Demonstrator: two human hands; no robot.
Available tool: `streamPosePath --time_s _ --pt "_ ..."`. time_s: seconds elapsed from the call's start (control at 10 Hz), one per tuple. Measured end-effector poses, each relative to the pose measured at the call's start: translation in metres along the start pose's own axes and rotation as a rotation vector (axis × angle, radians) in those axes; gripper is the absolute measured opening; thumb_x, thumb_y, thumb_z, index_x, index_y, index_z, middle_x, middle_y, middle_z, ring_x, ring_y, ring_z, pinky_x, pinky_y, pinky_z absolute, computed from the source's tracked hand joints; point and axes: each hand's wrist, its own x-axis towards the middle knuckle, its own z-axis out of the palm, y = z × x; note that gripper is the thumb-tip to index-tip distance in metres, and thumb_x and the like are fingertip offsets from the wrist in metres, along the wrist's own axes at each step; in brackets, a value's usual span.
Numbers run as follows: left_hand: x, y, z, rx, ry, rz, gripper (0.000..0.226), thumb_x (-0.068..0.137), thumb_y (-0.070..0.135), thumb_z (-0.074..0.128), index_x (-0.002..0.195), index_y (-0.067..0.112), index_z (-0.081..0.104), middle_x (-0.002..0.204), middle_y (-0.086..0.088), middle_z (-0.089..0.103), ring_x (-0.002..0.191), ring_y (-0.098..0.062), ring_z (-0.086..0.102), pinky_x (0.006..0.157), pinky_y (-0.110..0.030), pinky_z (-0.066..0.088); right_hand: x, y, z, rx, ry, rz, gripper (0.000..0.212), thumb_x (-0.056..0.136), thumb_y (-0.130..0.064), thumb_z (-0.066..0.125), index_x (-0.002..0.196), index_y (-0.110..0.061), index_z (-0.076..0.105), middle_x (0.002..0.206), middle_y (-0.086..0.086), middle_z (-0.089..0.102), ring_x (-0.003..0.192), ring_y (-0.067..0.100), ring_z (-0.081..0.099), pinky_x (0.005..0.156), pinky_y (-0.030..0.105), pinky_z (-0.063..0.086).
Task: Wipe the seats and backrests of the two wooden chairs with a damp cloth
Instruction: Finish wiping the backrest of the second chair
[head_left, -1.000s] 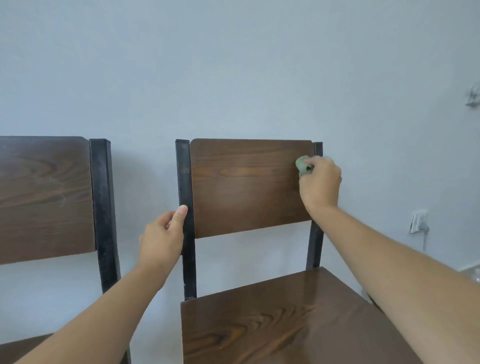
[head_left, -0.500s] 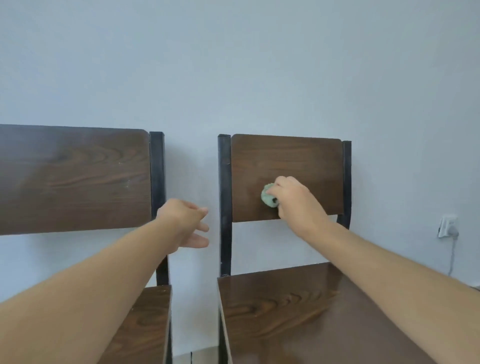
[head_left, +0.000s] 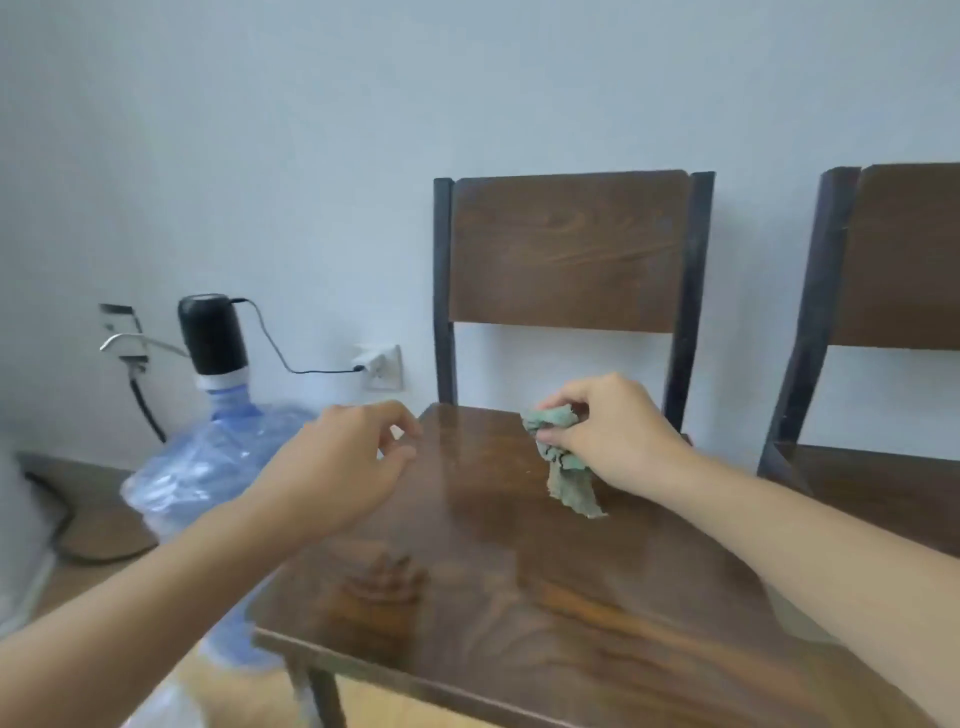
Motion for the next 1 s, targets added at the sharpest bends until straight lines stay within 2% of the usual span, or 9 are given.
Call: streamPosePath --time_s 0.1,0.2,0.3,0.4,0.5,0.7,0.8,0.9,1.0 --pt "-0.043 -0.068 -0.018 0.022 0.024 -0.096 0.019 0.094 0.032 0.065 0.109 0.036 0.076 0.078 0.025 0.066 0.074 0.008 0.06 0.066 -0.012 0.041 -0.016 -0.06 0.073 0.101 -0.121 -0.084 0.017 0.082 -0.011 0.08 0.088 -0.026 0.079 0.076 -0.016 0.069 0.062 -0.013 0.062 0.048 0.001 0.039" --pt "-0.09 -0.122 -0.034 -0.02 0.014 -0.209 0.019 0.093 0.027 0.067 0.109 0.03 0.078 0.078 0.021 0.067 0.074 0.004 0.062 0.067 -0.015 0.044 -0.041 -0.12 0.133 0.204 -0.181 -0.161 0.016 0.081 -0.008 0.08 0.085 -0.023 0.078 0.066 -0.017 0.067 0.053 -0.018 0.059 0.047 -0.002 0.037" --pt "-0.141 -0.164 -0.045 -0.06 -0.013 -0.31 0.016 0.095 0.027 0.067 0.104 0.031 0.078 0.08 0.014 0.073 0.075 -0.005 0.07 0.072 -0.028 0.053 -0.071 -0.166 0.182 0.249 -0.28 -0.258 0.02 0.082 -0.002 0.075 0.088 -0.02 0.079 0.07 -0.011 0.072 0.057 -0.004 0.064 0.053 0.004 0.044" --pt "-0.191 -0.203 -0.041 -0.098 -0.07 -0.402 0.012 0.096 0.027 0.066 0.097 0.033 0.077 0.084 0.009 0.079 0.068 -0.006 0.075 0.065 -0.03 0.059 -0.101 -0.192 0.224 0.216 -0.391 -0.361 0.031 0.079 0.005 0.069 0.093 -0.02 0.081 0.076 -0.004 0.074 0.063 0.0 0.062 0.058 0.006 0.046" --pt "-0.235 -0.237 -0.021 -0.139 -0.114 -0.505 0.012 0.095 0.024 0.068 0.099 0.03 0.078 0.088 0.01 0.08 0.068 -0.009 0.079 0.069 -0.031 0.061 -0.128 -0.194 0.264 0.158 -0.46 -0.381 0.029 0.08 0.003 0.07 0.091 -0.021 0.081 0.084 0.002 0.075 0.081 0.011 0.065 0.069 0.019 0.053" --pt "-0.289 -0.256 0.054 -0.161 -0.275 -0.656 0.01 0.091 0.026 0.076 0.083 0.02 0.077 0.081 0.004 0.075 0.081 -0.023 0.076 0.073 -0.033 0.059 -0.167 -0.135 0.347 0.044 -0.661 -0.139 0.025 0.081 0.002 0.064 0.081 -0.02 0.076 0.074 0.01 0.073 0.066 0.028 0.072 0.061 0.043 0.063" --pt "-0.3 -0.253 0.085 0.058 -0.389 -0.627 0.035 0.084 0.049 0.079 0.068 0.024 0.061 0.076 0.007 0.061 0.083 -0.021 0.064 0.068 -0.036 0.054 -0.181 -0.101 0.381 0.009 -0.679 -0.021 0.027 0.082 0.005 0.064 0.077 -0.019 0.076 0.077 0.007 0.07 0.064 0.033 0.073 0.051 0.047 0.062" --pt "-0.304 -0.249 0.105 0.243 -0.426 -0.558 0.051 0.096 0.058 0.059 0.064 0.019 0.052 0.07 0.006 0.051 0.077 -0.027 0.061 0.054 -0.032 0.039 -0.192 -0.073 0.408 -0.008 -0.683 0.05 0.029 0.083 0.005 0.064 0.077 -0.021 0.076 0.083 0.002 0.067 0.07 0.028 0.072 0.057 0.042 0.063" --pt "-0.304 -0.251 0.113 0.237 -0.449 -0.548 0.034 0.101 0.054 0.051 0.098 0.027 0.072 0.1 0.006 0.066 0.097 -0.028 0.068 0.071 -0.034 0.049 -0.197 -0.047 0.427 -0.033 -0.754 0.09 0.028 0.085 0.003 0.064 0.091 -0.021 0.078 0.098 0.002 0.071 0.087 0.022 0.07 0.074 0.029 0.059"
